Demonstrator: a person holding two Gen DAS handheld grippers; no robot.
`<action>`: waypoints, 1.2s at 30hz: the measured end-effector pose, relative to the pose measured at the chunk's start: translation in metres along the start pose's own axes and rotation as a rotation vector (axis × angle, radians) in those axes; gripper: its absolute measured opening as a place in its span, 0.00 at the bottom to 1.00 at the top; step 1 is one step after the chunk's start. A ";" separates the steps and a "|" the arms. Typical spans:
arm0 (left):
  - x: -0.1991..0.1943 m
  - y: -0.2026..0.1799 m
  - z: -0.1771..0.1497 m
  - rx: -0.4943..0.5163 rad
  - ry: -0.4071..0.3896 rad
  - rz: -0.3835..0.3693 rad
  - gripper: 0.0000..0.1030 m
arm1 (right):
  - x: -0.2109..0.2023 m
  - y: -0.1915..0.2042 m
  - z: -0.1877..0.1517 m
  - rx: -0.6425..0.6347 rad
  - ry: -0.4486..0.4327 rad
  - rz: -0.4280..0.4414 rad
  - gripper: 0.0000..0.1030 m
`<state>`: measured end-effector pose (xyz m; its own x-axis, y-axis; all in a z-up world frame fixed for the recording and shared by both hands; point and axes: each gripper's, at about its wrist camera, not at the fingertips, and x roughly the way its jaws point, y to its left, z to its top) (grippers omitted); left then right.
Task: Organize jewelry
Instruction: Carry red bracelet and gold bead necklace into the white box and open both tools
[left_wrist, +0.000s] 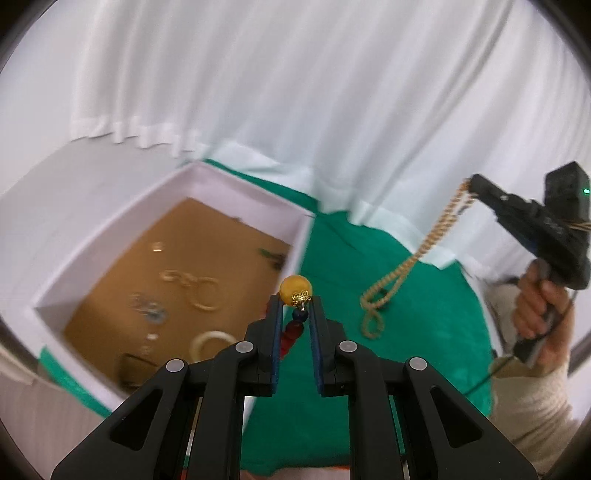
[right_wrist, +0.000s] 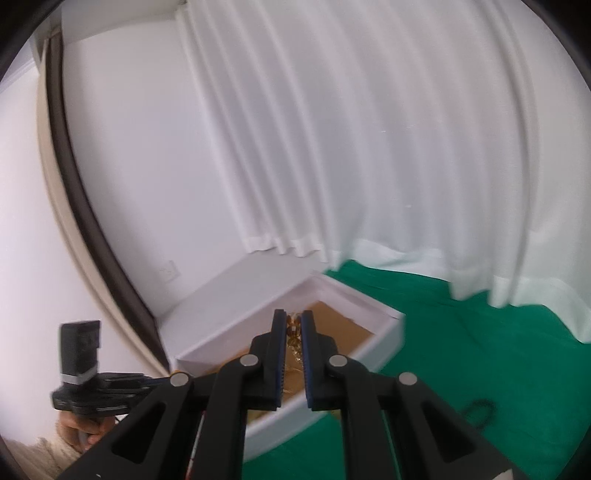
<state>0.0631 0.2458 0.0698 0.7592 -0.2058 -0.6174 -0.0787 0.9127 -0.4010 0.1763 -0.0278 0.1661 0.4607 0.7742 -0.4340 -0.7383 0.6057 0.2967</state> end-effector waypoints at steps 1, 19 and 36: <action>0.000 0.012 0.002 -0.019 -0.005 0.020 0.12 | 0.011 0.008 0.004 -0.004 0.004 0.019 0.08; 0.110 0.105 -0.015 -0.142 0.156 0.188 0.12 | 0.209 0.008 -0.032 -0.019 0.246 0.040 0.08; 0.076 0.074 -0.015 -0.092 0.026 0.284 0.79 | 0.124 -0.008 -0.010 -0.104 0.128 -0.155 0.72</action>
<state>0.1053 0.2924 -0.0166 0.6816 0.0435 -0.7304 -0.3451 0.8993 -0.2685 0.2341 0.0619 0.1009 0.5113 0.6400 -0.5735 -0.7135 0.6881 0.1318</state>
